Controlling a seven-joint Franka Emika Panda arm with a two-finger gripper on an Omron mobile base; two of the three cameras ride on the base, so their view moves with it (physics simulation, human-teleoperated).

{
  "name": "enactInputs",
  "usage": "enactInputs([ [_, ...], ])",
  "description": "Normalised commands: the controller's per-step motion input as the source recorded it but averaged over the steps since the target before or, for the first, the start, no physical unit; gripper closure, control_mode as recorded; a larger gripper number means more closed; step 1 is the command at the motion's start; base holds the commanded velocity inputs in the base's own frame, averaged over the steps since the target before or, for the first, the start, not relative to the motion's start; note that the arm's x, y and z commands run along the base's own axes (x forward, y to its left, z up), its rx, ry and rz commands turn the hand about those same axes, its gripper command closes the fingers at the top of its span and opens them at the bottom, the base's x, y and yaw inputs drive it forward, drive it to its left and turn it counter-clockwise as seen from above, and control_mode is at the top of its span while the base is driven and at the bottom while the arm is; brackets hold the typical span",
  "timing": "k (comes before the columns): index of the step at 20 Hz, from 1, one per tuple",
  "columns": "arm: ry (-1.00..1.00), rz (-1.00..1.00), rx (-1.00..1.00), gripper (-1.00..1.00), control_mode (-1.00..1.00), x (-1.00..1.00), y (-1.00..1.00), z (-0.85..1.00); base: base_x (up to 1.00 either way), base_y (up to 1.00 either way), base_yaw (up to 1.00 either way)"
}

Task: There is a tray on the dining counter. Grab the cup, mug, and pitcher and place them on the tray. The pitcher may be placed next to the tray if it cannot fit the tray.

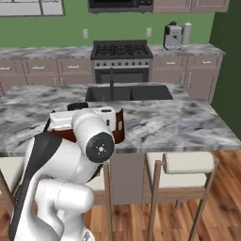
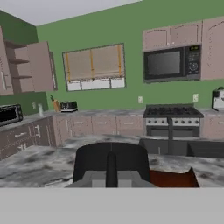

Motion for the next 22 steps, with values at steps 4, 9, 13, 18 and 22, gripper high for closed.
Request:
enactInputs([
  [4,-0.01,0.11,0.03,1.00,-1.00,0.73,0.00,-0.34,0.00,0.00,0.00],
  [9,0.03,0.12,0.00,1.00,-1.00,0.63,0.00,-0.27,0.00,0.00,0.00],
  [13,0.01,0.11,0.00,1.00,-1.00,0.50,0.00,-0.24,0.00,0.00,0.00],
  [18,0.00,0.09,0.00,1.00,-1.00,0.46,0.00,-0.22,0.00,0.00,0.00],
  [22,0.00,0.07,0.00,1.00,-1.00,0.53,0.00,-0.23,0.00,0.00,0.00],
])
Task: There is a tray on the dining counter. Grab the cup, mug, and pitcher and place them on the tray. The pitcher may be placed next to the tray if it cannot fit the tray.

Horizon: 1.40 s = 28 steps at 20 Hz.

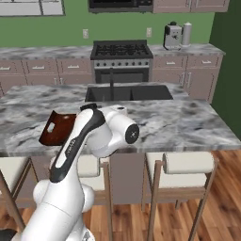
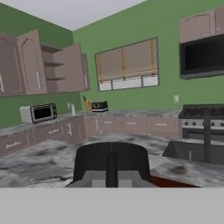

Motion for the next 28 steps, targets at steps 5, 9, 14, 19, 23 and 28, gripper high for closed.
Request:
enactInputs([
  [5,0.00,0.07,0.00,1.00,-1.00,0.56,0.00,-0.23,0.00,0.00,0.00],
  [9,0.00,0.09,0.00,1.00,-1.00,0.62,0.00,-0.30,0.00,0.00,0.00],
  [14,0.00,0.09,0.00,1.00,-1.00,0.65,0.00,-0.33,0.00,0.00,0.00],
  [19,0.00,0.06,0.00,1.00,-1.00,0.73,0.00,-0.34,0.00,0.00,0.00],
  [23,0.00,0.05,0.00,1.00,-1.00,0.75,0.00,-0.32,0.00,0.00,0.00],
  [28,0.00,0.05,0.00,1.00,-1.00,0.65,0.01,-0.25,0.00,0.00,0.00],
])
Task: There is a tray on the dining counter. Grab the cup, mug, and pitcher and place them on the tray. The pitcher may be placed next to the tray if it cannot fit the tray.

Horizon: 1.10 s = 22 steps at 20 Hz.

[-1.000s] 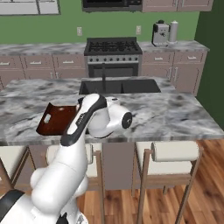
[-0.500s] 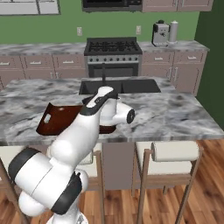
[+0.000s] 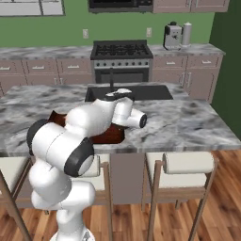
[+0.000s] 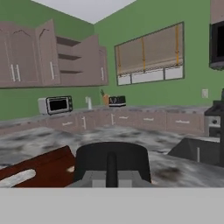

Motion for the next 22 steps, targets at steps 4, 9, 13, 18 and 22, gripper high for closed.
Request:
enactInputs([
  [4,0.00,0.04,0.00,1.00,-1.00,0.58,0.04,-0.19,0.00,0.00,0.00],
  [9,0.00,0.04,0.00,1.00,-1.00,0.59,0.08,-0.21,0.00,0.00,0.00],
  [13,0.00,0.03,0.00,1.00,-1.00,0.44,0.10,-0.16,0.00,0.00,0.00],
  [18,0.00,0.06,0.00,1.00,-1.00,0.15,0.15,-0.27,0.00,0.00,0.00],
  [22,0.00,0.02,0.00,1.00,-1.00,0.00,0.00,-0.52,0.00,0.00,0.00],
])
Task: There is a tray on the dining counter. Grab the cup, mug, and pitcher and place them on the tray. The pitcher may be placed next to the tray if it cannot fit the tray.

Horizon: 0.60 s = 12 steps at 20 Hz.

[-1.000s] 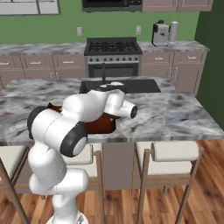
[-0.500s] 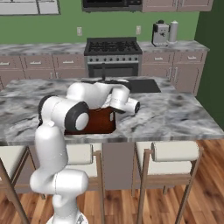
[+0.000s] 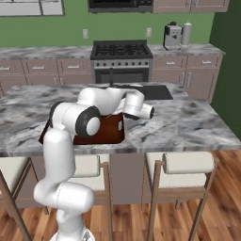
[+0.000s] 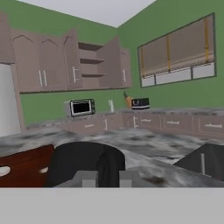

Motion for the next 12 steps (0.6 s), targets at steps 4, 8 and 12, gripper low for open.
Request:
enactInputs([
  [4,0.00,0.02,0.00,1.00,-1.00,-0.05,0.00,-0.53,0.00,0.00,0.00],
  [8,0.00,0.01,0.00,1.00,-1.00,-0.15,0.00,-0.44,0.00,0.00,0.00],
  [12,0.00,0.02,0.00,1.00,-1.00,-0.25,0.00,-0.44,0.00,0.00,0.00],
])
